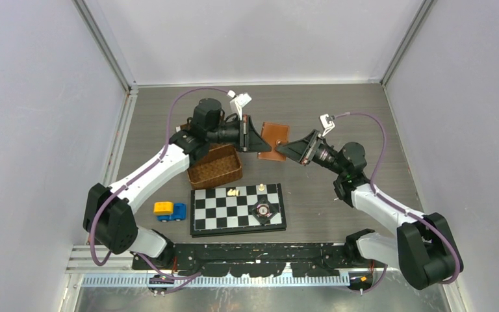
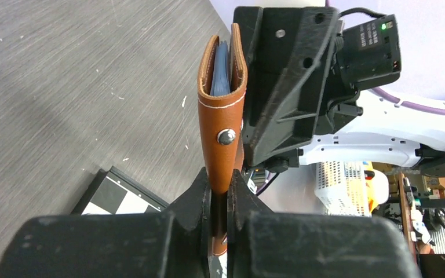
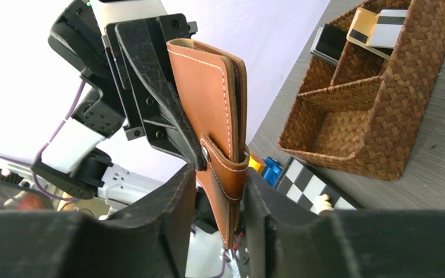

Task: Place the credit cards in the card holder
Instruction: Pick up the card holder from the center of the board.

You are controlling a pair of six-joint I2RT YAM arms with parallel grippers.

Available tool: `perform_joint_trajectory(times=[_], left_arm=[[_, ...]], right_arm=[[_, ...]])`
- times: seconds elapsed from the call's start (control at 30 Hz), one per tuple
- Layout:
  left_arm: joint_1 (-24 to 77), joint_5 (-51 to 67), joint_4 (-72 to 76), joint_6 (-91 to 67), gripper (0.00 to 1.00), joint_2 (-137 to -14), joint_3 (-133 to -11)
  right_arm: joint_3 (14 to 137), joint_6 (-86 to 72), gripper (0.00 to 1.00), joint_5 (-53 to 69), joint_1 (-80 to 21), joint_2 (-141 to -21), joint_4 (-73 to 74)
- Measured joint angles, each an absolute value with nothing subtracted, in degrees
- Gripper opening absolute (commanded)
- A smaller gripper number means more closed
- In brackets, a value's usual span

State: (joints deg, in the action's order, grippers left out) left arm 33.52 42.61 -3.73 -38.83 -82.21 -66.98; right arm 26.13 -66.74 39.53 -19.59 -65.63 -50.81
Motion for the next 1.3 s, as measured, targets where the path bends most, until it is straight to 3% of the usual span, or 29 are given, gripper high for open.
perform_joint_trajectory(times=[0.1, 0.23, 0.47, 0.67, 1.3], left_arm=[[33.08, 42.46, -6.48, -37.54, 0.00, -82.21, -67.05], [31.38, 42.02, -14.09, -33.74, 0.00, -82.17, -67.37], [28.18, 43.33, -25.63, -26.79, 0.00, -82.54, -68.79], [27.64, 48.53, -30.13, -23.33, 0.00, -86.76, -70.13], [28.42, 60.58, -33.34, -19.38, 0.00, -87.64, -70.15]], right_arm=[[27.11, -65.34, 0.56, 42.22, -17.15, -64.99, -46.96], [30.06, -60.38, 0.57, 44.91, -11.64, -62.24, -36.32], [39.88, -47.72, 0.49, 48.71, -10.90, -58.48, -14.96], [45.80, -38.96, 0.47, 49.52, -17.39, -60.84, -0.73], [51.53, -28.75, 0.45, 52.62, -24.32, -68.51, 11.62]])
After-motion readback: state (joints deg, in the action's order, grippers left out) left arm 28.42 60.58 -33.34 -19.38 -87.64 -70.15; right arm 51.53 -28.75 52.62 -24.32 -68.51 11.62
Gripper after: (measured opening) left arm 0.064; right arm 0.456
